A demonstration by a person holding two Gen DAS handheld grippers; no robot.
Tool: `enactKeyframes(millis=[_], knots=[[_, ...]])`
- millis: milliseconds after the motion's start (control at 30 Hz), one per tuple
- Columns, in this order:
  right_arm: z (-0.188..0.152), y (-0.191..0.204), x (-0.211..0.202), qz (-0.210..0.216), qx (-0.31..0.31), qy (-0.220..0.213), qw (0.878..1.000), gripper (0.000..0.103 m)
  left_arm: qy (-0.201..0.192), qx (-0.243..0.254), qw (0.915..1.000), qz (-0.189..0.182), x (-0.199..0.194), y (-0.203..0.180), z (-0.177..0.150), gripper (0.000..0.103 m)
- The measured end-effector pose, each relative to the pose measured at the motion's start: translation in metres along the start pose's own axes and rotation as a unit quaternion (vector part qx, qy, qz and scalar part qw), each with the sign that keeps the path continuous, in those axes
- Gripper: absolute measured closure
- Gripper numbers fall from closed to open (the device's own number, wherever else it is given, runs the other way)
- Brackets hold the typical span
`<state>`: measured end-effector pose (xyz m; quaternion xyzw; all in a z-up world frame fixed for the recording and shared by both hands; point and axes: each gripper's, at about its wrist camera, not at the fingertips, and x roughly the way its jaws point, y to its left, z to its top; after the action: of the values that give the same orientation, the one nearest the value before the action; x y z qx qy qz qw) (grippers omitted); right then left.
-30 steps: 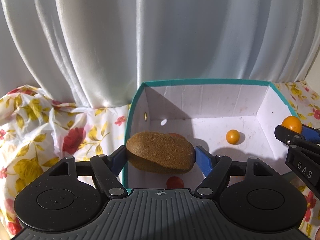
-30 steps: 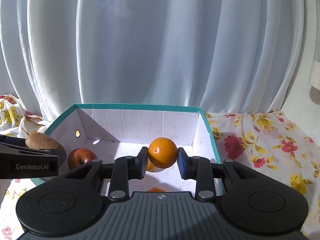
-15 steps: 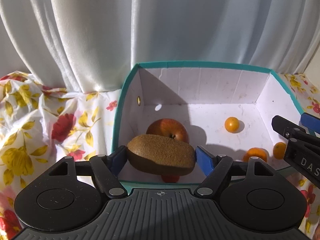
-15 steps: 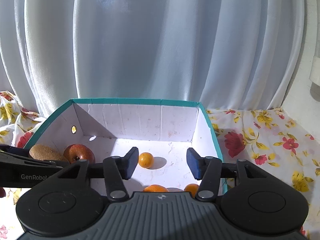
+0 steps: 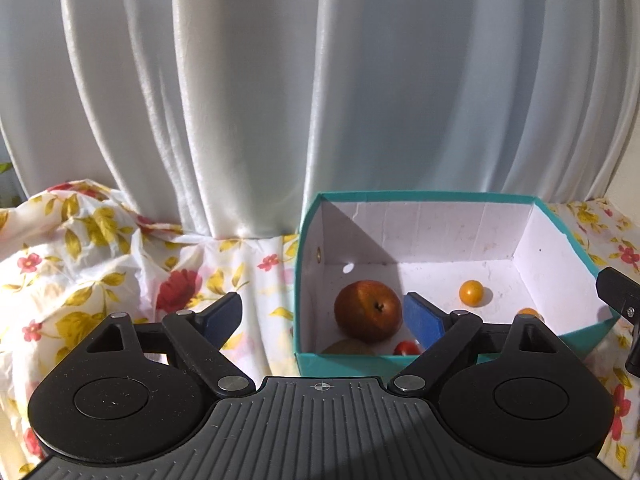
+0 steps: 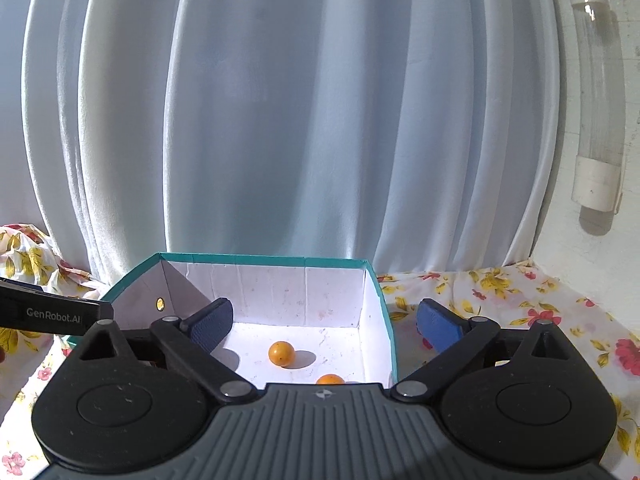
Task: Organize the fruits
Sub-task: 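Move both tools back to the fruit in front of the box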
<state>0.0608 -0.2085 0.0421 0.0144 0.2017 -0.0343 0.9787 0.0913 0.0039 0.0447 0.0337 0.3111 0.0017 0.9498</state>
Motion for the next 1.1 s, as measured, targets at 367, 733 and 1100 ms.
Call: enactKeyframes(millis=[367,733,1100], knots=[[-0.035,0.016,-0.063,-0.015,-0.011,-0.075,0.997,0.000,-0.005,-0.006,0.9998,-0.016,-0.043,0.009,-0.051,0.011],[-0.082,0.011,-0.092,0.012,0.023,0.011,1.000,0.000,0.016,0.013,0.9986,-0.048,-0.065,0.002,-0.098,0.011],[-0.095,-0.004,-0.111,-0.014,0.037,0.007,0.999,0.000,0.024,0.067,0.9940,-0.083,-0.080,-0.038,-0.139,0.013]])
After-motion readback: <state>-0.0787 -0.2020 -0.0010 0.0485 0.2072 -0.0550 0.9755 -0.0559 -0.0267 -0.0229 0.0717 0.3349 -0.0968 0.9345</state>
